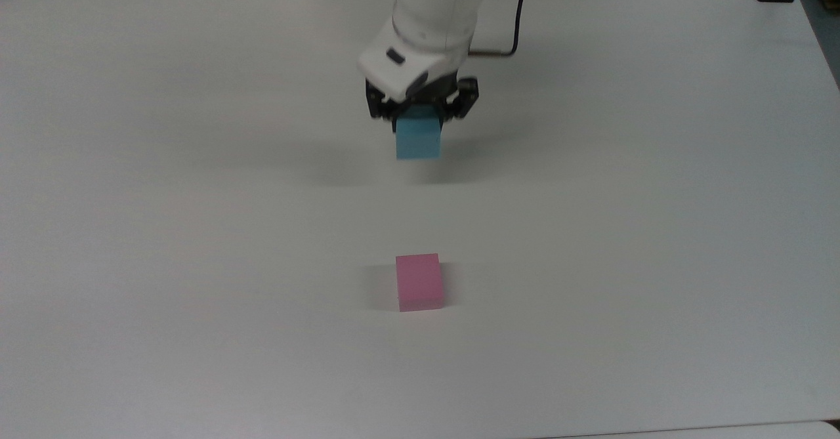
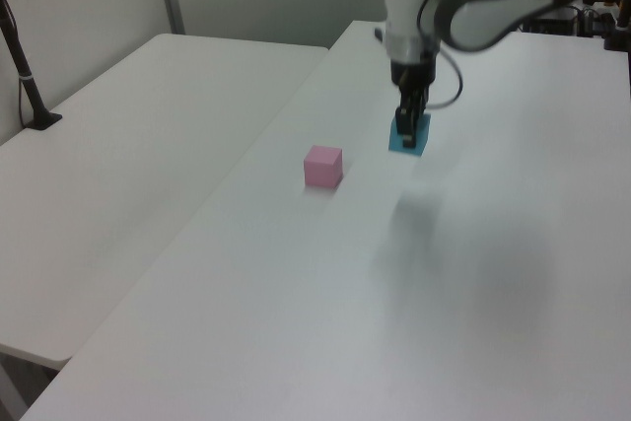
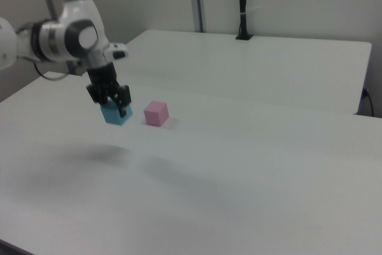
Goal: Put blue cube on pink cube
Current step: 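Close the gripper on the light-blue cube and lift it, then carry the held blue cube over the pink cube and lower it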
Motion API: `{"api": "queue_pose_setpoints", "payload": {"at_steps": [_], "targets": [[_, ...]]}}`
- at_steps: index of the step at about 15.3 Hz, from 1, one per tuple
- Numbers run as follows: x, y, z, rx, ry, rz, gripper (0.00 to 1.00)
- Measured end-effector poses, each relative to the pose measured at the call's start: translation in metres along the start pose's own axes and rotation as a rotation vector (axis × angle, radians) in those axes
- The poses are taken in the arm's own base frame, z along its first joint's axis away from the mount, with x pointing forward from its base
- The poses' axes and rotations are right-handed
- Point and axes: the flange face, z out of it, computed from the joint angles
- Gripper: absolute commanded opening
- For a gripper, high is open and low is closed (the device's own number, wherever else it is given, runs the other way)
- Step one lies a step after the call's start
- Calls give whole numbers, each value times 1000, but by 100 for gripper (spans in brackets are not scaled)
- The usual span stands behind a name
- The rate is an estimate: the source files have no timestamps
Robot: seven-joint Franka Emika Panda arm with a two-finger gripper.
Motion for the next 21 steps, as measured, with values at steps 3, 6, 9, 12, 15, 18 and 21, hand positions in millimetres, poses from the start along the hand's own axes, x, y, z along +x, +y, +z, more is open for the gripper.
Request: {"api": "queue_pose_setpoints", "payload": {"at_steps": [3, 6, 9, 12, 15, 18, 21], "targets": [[-13, 7, -49, 12, 4, -7, 47], [-2, 9, -53, 15, 19, -2, 47], [46, 15, -46, 22, 57, 20, 51], [90, 22, 4, 13, 35, 41, 51], [117, 15, 41, 13, 27, 41, 51], [133, 7, 56, 15, 41, 39, 51], [137, 3, 45, 19, 72, 37, 51]]}}
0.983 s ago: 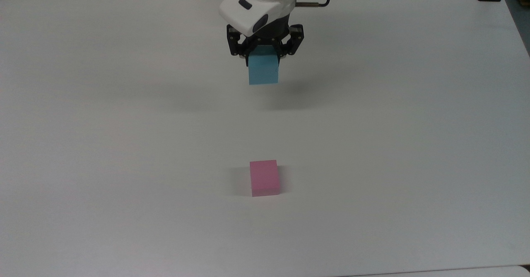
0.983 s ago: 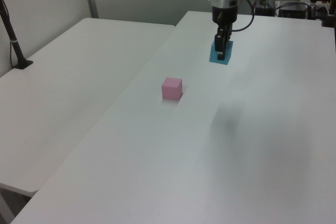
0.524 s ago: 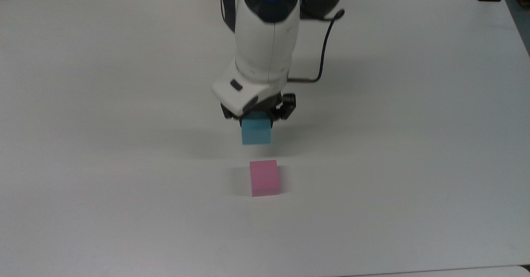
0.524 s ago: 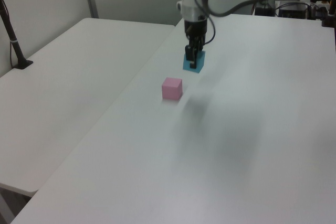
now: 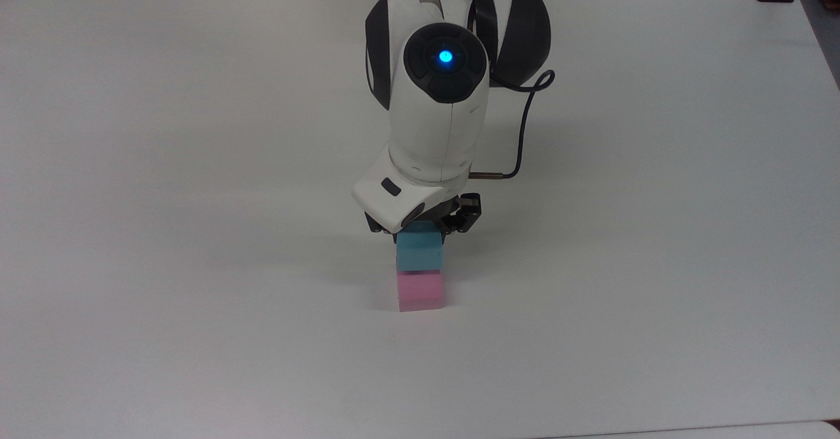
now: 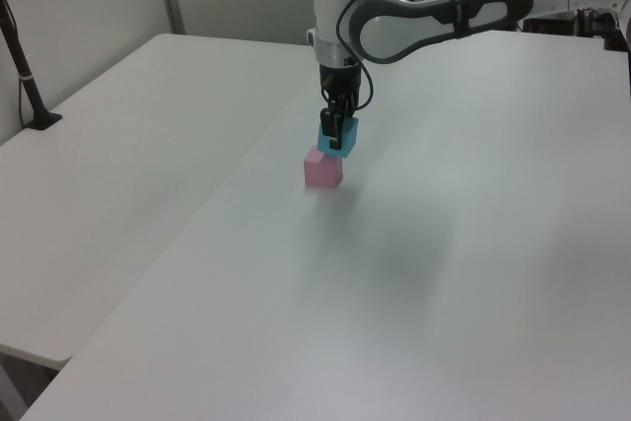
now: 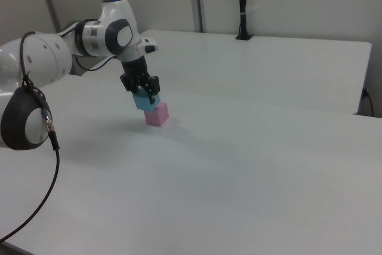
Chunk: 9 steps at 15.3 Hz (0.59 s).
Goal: Put blue cube on pink cube
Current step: 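Carry the held blue cube over the pink cube and lower it, then set the blue cube onto the pink cube and open the gripper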
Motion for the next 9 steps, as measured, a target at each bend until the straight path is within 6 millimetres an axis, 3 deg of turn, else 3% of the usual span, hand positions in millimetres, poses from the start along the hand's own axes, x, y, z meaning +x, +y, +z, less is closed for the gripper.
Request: {"api": "queue_pose_setpoints", "payload": {"at_steps": [2, 7, 8, 9], "targets": [[2, -2, -1, 4, 22, 12, 51], [12, -3, 20, 5, 63, 17, 51], [15, -2, 21, 4, 74, 20, 52], [18, -1, 20, 3, 87, 25, 62]]}}
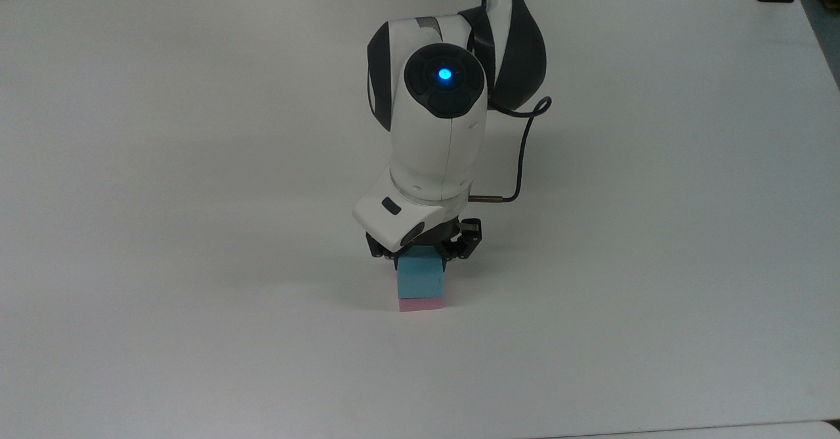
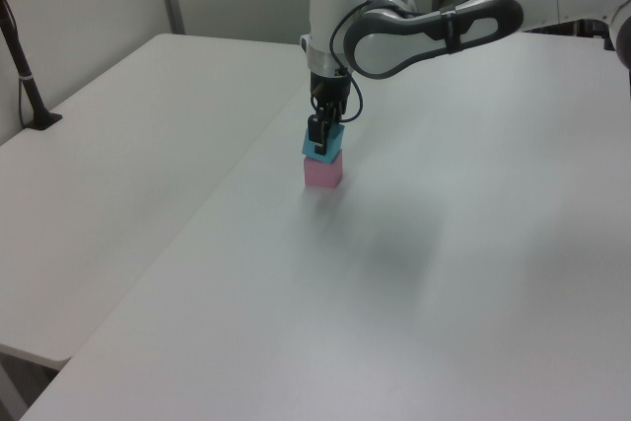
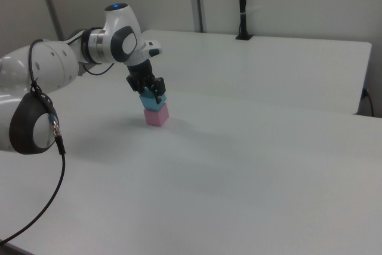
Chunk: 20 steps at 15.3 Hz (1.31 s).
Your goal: Put blue cube on pink cube
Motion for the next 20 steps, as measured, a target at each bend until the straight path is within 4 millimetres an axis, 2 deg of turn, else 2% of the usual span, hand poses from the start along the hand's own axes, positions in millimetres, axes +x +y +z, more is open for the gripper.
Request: {"api": "queue_pose_setpoints", "payload": {"at_steps": [1, 2, 5, 9, 16, 18, 20], "targets": [[2, 1, -1, -1, 11, 4, 87], [4, 2, -1, -3, 16, 8, 100], [3, -1, 7, -24, 14, -4, 100], [-1, -17, 23, -48, -2, -33, 100], [-2, -21, 20, -54, -4, -39, 100], [-3, -21, 6, -57, -12, -38, 100], [-4, -19, -41, -55, 1, -31, 100]]}}
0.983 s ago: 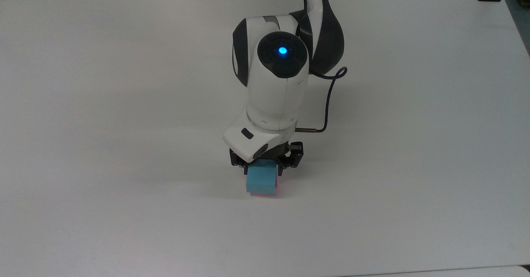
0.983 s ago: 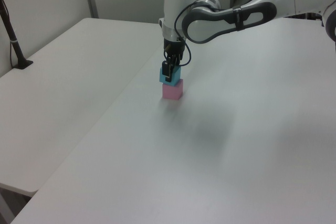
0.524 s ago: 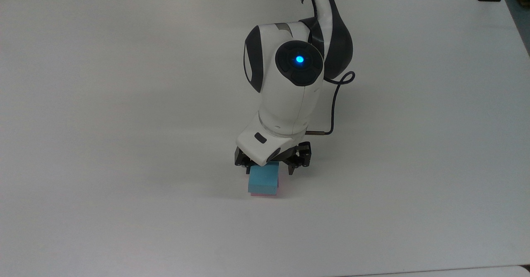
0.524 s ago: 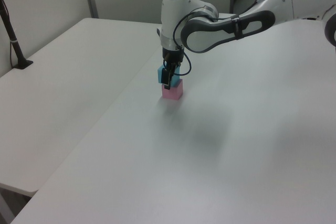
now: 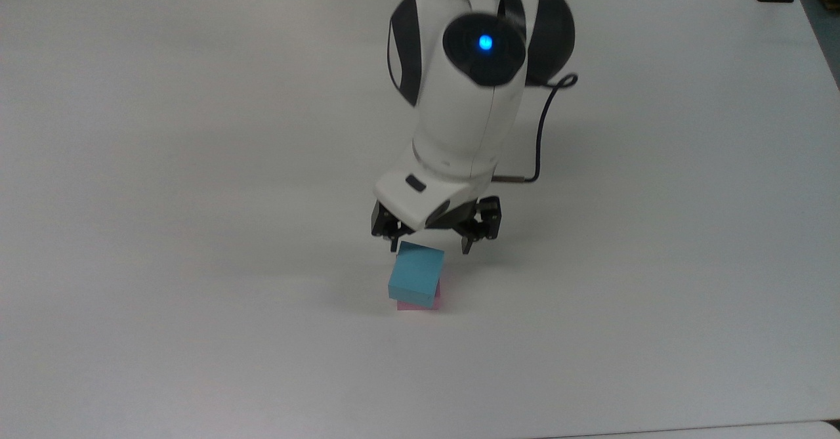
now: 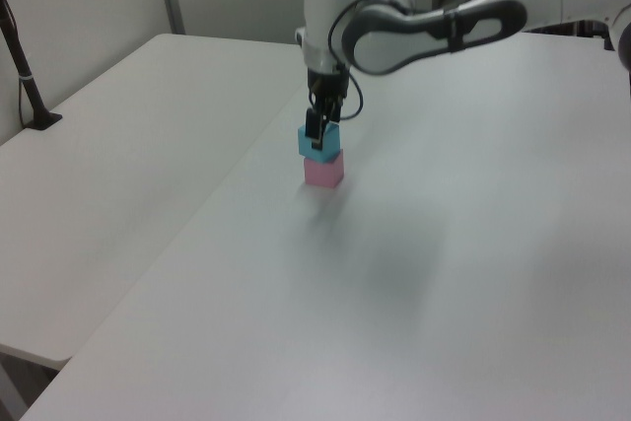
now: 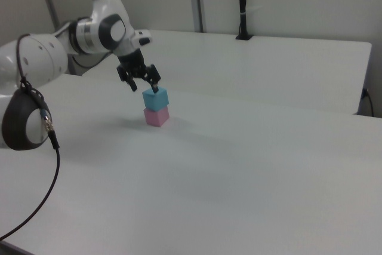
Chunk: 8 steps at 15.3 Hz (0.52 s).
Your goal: Put blue cube on pink cube
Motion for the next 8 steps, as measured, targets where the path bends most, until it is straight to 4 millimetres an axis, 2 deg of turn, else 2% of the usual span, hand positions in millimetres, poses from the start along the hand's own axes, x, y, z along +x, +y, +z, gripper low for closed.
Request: {"api": "queue_pose_setpoints", "payload": {"at_steps": [3, 4, 6, 8], "targets": [[-10, 11, -69, 12, 33, 18, 100], [-22, 19, -101, 11, 25, 36, 100], [-56, 36, -147, 2, -33, 51, 100], [-95, 49, -178, -4, -84, 56, 100]]}}
